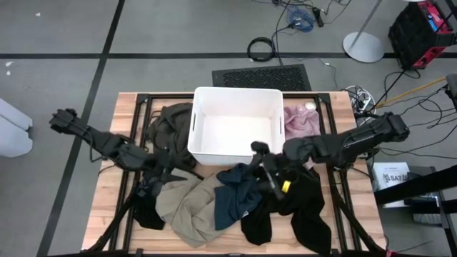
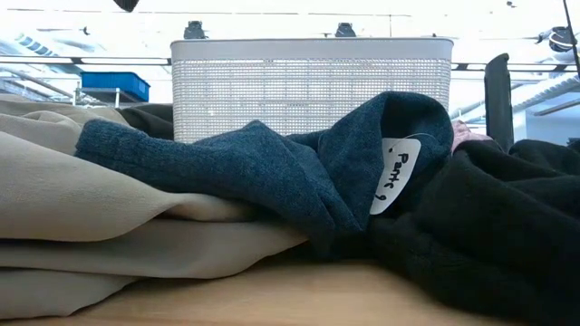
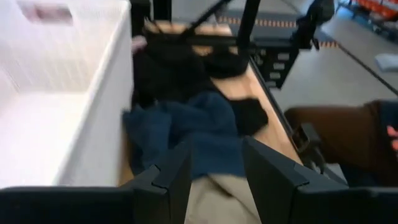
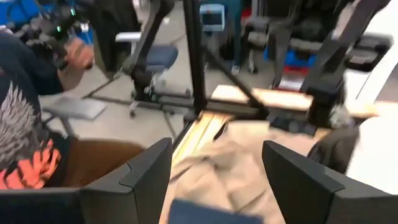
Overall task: Sort clothes
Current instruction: Put the blue shorts into the laundry organizer bin
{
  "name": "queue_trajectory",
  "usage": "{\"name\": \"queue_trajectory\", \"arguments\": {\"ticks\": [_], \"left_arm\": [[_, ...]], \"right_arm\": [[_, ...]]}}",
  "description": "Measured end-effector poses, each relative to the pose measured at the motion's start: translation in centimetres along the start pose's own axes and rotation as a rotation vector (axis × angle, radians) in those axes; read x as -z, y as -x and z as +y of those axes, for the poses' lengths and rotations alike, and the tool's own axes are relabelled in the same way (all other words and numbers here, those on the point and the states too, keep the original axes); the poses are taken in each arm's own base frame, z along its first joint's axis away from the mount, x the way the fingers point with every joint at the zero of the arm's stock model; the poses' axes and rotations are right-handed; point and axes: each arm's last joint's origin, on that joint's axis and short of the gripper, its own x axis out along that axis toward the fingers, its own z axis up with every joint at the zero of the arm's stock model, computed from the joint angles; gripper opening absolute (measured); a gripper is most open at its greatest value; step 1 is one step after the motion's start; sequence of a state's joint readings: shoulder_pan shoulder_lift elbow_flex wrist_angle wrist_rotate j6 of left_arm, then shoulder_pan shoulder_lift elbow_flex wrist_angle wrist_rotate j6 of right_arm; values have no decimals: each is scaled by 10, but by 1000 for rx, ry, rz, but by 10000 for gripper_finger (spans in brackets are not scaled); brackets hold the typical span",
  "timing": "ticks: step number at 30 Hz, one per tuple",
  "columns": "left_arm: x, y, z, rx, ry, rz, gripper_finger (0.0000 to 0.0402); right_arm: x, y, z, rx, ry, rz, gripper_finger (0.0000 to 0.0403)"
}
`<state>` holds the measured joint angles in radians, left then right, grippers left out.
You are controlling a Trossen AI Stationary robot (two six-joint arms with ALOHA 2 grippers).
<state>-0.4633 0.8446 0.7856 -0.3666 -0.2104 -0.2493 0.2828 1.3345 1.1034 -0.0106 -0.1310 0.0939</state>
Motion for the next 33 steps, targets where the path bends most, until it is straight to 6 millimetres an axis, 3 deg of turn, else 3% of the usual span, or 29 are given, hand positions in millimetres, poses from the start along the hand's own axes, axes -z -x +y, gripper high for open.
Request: {"name": "queue_trajectory", "arguments": {"ticks": [11,22,33], "left_arm": [[18,-30,-21,24,106,158,150],[26,-42,-31,38,84,207,150],[21,-46,-34,62,16,151,150]], "right_arm": [[39,-37,23,-51,-146,208,238],[100,-67,50,150,-251,495,238],[124,-77,57,190,-232,583,238]]}}
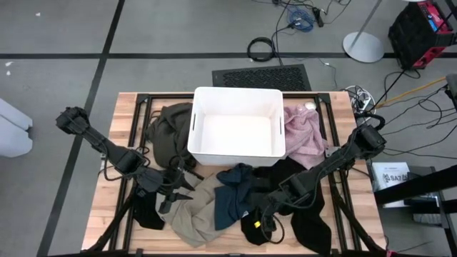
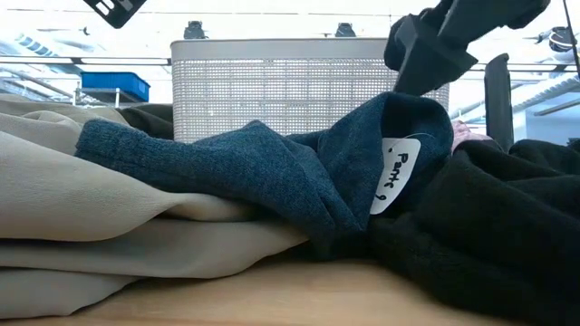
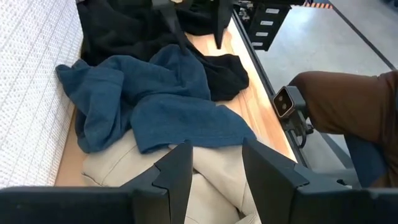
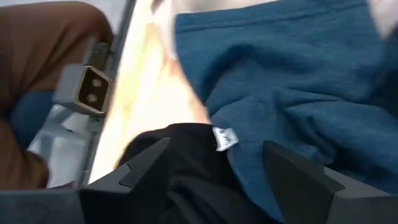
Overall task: Sort clothes
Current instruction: Put the blue shorts into the laundry organizer bin
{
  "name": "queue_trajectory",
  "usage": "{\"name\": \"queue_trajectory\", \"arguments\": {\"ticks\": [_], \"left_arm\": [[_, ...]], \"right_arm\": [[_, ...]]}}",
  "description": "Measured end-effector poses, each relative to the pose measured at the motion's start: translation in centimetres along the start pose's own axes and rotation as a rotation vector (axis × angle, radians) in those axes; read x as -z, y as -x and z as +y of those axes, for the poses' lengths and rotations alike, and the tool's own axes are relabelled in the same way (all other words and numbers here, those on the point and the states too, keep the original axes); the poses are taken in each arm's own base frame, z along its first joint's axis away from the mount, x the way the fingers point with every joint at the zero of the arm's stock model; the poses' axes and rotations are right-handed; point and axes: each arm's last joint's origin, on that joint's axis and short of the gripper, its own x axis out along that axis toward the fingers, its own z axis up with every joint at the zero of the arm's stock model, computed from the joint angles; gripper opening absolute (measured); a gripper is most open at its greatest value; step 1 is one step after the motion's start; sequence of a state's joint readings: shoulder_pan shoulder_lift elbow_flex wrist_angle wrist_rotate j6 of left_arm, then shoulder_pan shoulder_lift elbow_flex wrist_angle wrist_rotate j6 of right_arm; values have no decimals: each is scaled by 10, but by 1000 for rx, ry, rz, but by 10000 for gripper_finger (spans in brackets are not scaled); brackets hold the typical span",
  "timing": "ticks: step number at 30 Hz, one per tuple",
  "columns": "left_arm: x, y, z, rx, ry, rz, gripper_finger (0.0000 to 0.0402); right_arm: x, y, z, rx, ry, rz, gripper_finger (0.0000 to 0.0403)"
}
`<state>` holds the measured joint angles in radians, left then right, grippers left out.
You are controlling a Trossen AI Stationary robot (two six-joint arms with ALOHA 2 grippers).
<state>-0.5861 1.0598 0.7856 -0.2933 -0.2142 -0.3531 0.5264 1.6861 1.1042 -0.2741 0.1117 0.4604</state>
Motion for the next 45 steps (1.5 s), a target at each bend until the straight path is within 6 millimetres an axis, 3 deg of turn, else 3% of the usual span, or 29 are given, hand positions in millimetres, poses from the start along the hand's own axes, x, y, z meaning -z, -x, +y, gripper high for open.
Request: {"name": "queue_trajectory", "arguments": {"ticks": [13,22,30,35,45], "left_arm": [[3,-10,0,-26,-2,28,150],[-1,-10,-1,-44,13,-30,150],[-8,-9,2,-190,59,-147,150],[-15,-8,0,-173,84,-220,150],[-14,-8,1,-183,20,-202,150]], "right_arm": [[-4,5,-1,44,64,-52,238],[-4,5,-2,69,193,-48,238],[-4,5,-3,112,335,-56,238],[-4,5,-2,110,368,-55,238],[1,6,7,92,399,-51,238]]}}
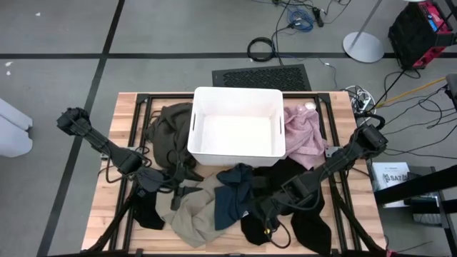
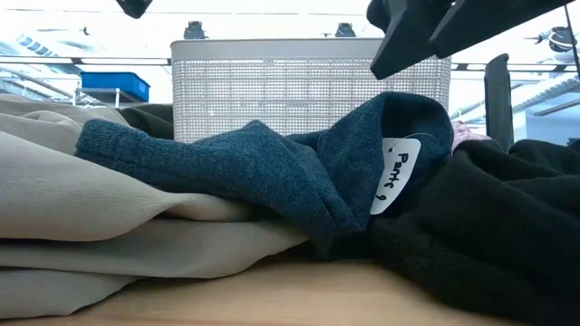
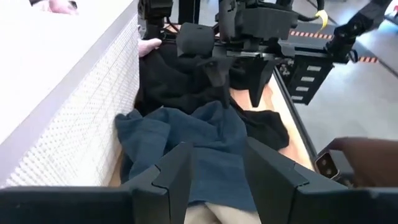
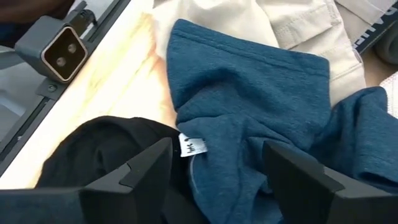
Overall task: Sort clothes
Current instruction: Put the blue shorts into the laundry organizer bin
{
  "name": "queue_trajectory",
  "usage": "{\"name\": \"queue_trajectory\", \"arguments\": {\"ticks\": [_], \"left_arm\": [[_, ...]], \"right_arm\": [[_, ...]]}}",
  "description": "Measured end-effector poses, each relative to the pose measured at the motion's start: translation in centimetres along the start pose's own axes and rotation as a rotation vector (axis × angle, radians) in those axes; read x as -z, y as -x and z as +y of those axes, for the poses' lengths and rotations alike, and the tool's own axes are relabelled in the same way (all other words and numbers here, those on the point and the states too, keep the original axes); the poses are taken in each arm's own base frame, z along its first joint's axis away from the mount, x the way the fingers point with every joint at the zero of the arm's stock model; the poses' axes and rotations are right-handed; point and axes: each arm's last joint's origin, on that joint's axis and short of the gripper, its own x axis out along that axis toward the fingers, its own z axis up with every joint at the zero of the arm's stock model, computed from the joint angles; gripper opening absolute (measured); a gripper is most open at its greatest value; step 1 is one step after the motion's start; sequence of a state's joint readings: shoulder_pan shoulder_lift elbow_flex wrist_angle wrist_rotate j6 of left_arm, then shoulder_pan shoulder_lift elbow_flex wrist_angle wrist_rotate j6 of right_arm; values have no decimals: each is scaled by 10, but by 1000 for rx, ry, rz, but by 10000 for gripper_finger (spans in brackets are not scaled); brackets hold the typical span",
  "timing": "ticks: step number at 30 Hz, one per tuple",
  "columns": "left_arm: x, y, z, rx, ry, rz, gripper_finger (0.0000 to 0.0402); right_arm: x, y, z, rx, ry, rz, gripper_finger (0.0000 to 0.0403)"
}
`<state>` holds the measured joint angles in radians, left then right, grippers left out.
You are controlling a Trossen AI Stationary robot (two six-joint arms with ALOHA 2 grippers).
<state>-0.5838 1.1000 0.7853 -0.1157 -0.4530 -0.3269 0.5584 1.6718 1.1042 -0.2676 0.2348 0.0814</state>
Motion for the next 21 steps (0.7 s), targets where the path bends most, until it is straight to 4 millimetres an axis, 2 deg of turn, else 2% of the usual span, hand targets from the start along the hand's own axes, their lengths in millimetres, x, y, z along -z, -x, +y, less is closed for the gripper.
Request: {"name": "queue_trajectory", "arguments": {"ticks": [5,11,15,21], "left_arm": [[3,0,1,-5,-61,18,150],[13,-3,2,-4,-100,105,150],[19,-13,-1,-10,-112,140,150],[38,-34,-8,12,-145,241,150]], "right_arm": [[3,-5,1,2,2,18,238],[12,-26,1,74,75,67,238],[18,-37,-2,126,83,105,238],[18,-40,-11,145,4,106,236]]}}
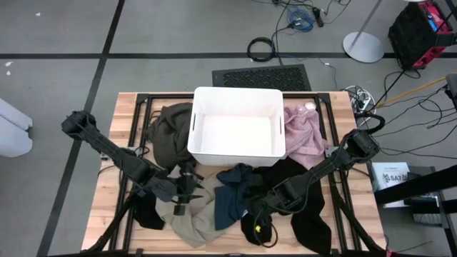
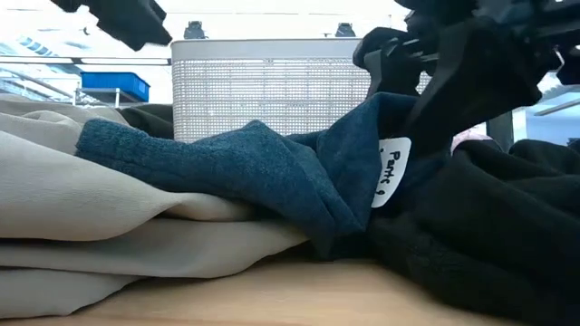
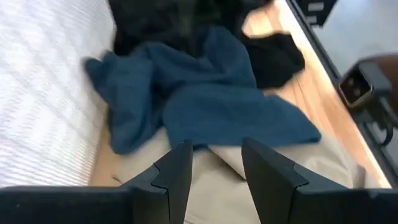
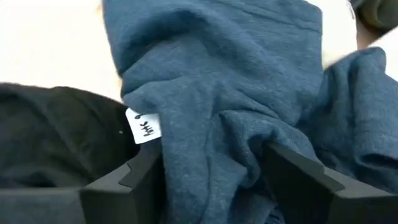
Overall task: Sort clothes
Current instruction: Put the blue shorts into the laundry organizer bin
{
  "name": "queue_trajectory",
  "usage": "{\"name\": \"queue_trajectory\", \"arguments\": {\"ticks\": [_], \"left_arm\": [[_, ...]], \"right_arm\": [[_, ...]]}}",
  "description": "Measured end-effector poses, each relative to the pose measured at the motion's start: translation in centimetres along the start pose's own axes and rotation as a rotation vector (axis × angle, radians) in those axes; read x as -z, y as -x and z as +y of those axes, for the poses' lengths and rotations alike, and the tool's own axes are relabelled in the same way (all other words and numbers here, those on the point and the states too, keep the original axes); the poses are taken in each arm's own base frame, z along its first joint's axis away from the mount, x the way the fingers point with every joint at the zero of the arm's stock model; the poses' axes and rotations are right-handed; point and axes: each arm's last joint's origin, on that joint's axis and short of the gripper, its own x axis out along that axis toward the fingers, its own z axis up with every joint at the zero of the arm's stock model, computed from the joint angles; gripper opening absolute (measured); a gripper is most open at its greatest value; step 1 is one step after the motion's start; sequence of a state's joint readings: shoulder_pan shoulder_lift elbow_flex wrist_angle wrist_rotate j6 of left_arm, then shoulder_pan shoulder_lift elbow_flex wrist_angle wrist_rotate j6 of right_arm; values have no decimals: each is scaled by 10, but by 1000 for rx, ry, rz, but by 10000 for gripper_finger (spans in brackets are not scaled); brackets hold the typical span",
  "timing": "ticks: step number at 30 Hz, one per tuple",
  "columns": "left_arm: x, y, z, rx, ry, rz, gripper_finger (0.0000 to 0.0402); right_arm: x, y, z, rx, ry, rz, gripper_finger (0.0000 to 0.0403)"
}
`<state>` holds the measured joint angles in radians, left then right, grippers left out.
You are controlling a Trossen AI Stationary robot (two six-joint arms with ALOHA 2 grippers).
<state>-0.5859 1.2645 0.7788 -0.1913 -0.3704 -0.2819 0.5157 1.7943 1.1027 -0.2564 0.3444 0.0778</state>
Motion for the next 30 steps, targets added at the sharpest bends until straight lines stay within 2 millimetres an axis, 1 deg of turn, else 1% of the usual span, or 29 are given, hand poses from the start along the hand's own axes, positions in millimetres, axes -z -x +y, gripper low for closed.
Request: {"name": "queue_trajectory", "arguments": {"ticks": [3,6,10,13,14,15,19,25,28,30], "left_arm": [[6,-12,-3,-10,-17,41,150],[9,-21,-6,-13,-26,49,150],[13,-29,-8,-16,-53,63,150],[14,-31,-8,-26,-66,71,150],[13,-30,-8,-35,-72,61,150],[12,-29,-7,-49,-83,50,150],[4,-20,-5,-57,-112,-9,150],[-1,-13,-3,-69,-176,-44,150],[5,-6,3,-87,-182,-100,150],[11,3,10,-85,-150,-152,150]], "right_arm": [[0,-1,-4,2,-51,10,220],[2,-1,-4,0,-65,20,185],[2,-1,-3,-22,-70,23,107],[-1,0,-3,-31,-73,23,33],[-4,2,-4,-30,-70,22,17],[-9,4,-4,-26,-66,18,10],[-35,20,-8,-22,-67,8,6],[-74,54,-10,5,11,-44,1],[-89,76,-10,59,82,-44,1],[-100,94,-13,108,111,-41,1]]}}
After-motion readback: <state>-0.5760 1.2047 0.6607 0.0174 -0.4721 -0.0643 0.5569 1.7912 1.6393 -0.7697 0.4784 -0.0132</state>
